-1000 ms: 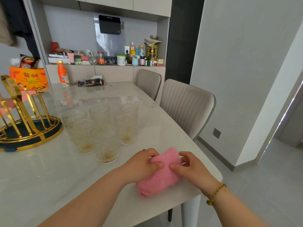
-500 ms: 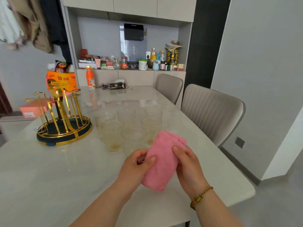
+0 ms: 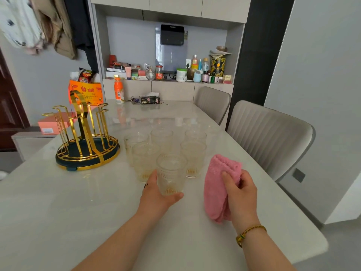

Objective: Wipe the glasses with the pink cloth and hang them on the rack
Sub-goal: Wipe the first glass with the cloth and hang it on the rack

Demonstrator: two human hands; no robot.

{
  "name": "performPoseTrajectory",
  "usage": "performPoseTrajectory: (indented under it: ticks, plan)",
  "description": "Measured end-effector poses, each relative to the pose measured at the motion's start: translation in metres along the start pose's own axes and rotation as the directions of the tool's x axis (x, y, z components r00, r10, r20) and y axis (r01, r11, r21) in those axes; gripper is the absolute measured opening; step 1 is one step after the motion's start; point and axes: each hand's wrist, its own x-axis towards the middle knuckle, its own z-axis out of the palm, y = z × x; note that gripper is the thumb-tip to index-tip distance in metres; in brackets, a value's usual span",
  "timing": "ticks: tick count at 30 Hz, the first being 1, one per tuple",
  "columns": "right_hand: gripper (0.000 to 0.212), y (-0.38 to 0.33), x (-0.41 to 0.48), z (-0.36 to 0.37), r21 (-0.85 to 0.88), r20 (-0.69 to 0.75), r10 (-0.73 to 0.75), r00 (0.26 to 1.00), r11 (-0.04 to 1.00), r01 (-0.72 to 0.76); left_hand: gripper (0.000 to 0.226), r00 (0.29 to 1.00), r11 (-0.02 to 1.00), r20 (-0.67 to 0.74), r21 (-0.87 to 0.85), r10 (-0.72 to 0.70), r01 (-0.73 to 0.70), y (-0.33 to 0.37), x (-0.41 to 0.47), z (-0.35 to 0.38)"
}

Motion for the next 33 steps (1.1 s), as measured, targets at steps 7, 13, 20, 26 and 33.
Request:
performPoseTrajectory:
  ticks: [7,13,20,26,33]
  plan:
    - [0.019,0.009,0.003,-0.001,-0.060,0.247,0.035,0.968,0.998,-0.021,0.096,0.998,0.995,-0.033,0.083,-0.044,0.047,-0.001,0.014,0.006]
    - [0.018,0.007,0.000,0.009,-0.037,0.182,-0.017,0.983,0.999,0.025,0.060,0.999,0.990,0.000,-0.138,0.033,-0.033,0.007,0.002,-0.011]
    - [0.018,-0.020,-0.024,0.071,0.139,0.389,-0.188,0.902,0.980,0.144,0.050,1.000,0.805,0.005,-0.593,-0.013,0.014,0.009,-0.013,-0.060]
    - [0.045,-0.021,-0.064,0.133,0.182,0.650,-0.384,0.656,0.917,0.356,0.102,0.999,0.721,-0.015,-0.692,0.034,-0.035,-0.014,-0.006,-0.112]
    - [0.043,-0.022,-0.051,0.182,0.169,0.622,-0.465,0.629,0.865,0.472,0.126,1.000,0.664,-0.013,-0.747,0.017,-0.021,-0.041,0.001,-0.134]
